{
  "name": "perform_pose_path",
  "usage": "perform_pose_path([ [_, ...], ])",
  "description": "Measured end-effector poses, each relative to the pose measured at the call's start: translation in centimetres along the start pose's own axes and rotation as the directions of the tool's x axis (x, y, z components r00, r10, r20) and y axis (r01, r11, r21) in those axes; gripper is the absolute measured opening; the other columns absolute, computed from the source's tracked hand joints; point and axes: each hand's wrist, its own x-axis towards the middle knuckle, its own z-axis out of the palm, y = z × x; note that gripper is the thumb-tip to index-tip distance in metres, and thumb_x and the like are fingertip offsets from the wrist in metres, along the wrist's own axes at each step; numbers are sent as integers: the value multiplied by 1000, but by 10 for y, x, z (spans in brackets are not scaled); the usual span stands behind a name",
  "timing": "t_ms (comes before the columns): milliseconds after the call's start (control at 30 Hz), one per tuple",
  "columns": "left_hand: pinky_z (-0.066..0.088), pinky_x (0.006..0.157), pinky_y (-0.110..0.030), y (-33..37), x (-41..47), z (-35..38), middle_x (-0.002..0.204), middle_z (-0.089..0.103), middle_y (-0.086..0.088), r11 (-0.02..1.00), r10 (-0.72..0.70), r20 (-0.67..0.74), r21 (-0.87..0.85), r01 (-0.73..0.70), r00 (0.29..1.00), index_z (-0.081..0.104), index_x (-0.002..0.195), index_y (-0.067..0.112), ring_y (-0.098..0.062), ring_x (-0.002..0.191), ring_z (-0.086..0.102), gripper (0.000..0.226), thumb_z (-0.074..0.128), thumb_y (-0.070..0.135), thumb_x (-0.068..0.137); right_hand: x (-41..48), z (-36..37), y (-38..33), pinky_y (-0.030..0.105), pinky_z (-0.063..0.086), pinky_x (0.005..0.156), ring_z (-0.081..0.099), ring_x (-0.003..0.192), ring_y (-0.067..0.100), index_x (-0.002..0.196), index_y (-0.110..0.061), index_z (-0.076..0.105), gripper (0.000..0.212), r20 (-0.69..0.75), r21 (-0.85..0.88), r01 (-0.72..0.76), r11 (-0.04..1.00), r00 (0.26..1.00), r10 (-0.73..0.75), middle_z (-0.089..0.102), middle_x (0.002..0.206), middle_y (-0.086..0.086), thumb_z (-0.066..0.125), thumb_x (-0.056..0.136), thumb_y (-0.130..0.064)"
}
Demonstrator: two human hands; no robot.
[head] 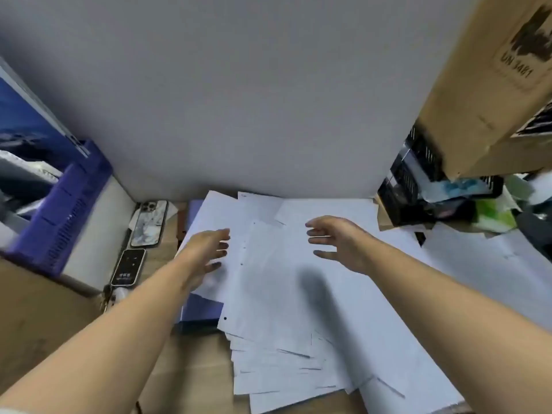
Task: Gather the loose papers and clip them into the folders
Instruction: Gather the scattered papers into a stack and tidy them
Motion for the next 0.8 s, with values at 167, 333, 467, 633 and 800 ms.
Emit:
perform_pose_path([
  [167, 47, 98, -39, -61, 16, 19, 142, 50, -13, 796, -61, -138, 590, 131, 989, 45, 141, 9, -35, 126, 53, 62, 73, 34, 92, 14, -21, 86, 45, 35, 114, 39, 138, 30, 151, -28, 36, 68, -315, -432, -283, 856, 937, 151, 37, 151, 8, 67, 91, -40],
  [333, 49, 103, -45, -90, 11, 48, 140, 41, -20, 659, -65, -279, 709, 251, 958, 35, 139, 3, -42, 126, 53, 75, 76, 39, 88, 22, -18, 152, 60, 21, 119, -17, 155, 35, 161, -34, -8, 102, -284, -792, -318, 522, 948, 145, -18, 169, 7, 57, 88, -64],
  [467, 48, 95, -45, -101, 2, 66, 140, 42, -20, 663, -41, -320, 700, 265, 946, 36, 138, 4, -41, 125, 54, 74, 77, 38, 87, 13, -4, 160, 55, 20, 119, -17, 156, 23, 161, -35, -6, 98, -84, -838, -93, 538, 996, 41, -19, 169, -1, 60, 90, -54],
  [633, 49, 76, -35, -108, -14, 76, 119, 66, -9, 734, -14, -347, 633, 245, 938, 55, 119, 10, -31, 103, 63, 46, 71, 39, 87, 11, -43, 157, 51, 8, 124, -15, 156, 23, 161, -33, 7, 81, -24, -899, 26, 437, 994, -110, -9, 171, 2, 53, 96, -46],
  [800, 32, 52, -29, -112, -31, 96, 64, 44, 1, 767, -33, -343, 593, 244, 939, 37, 64, 14, -20, 57, 41, 45, 69, 31, 91, 7, -61, 167, 65, 9, 119, -20, 155, 29, 161, -33, 4, 80, 4, -944, -14, 329, 999, 53, -17, 169, -1, 46, 95, -51],
])
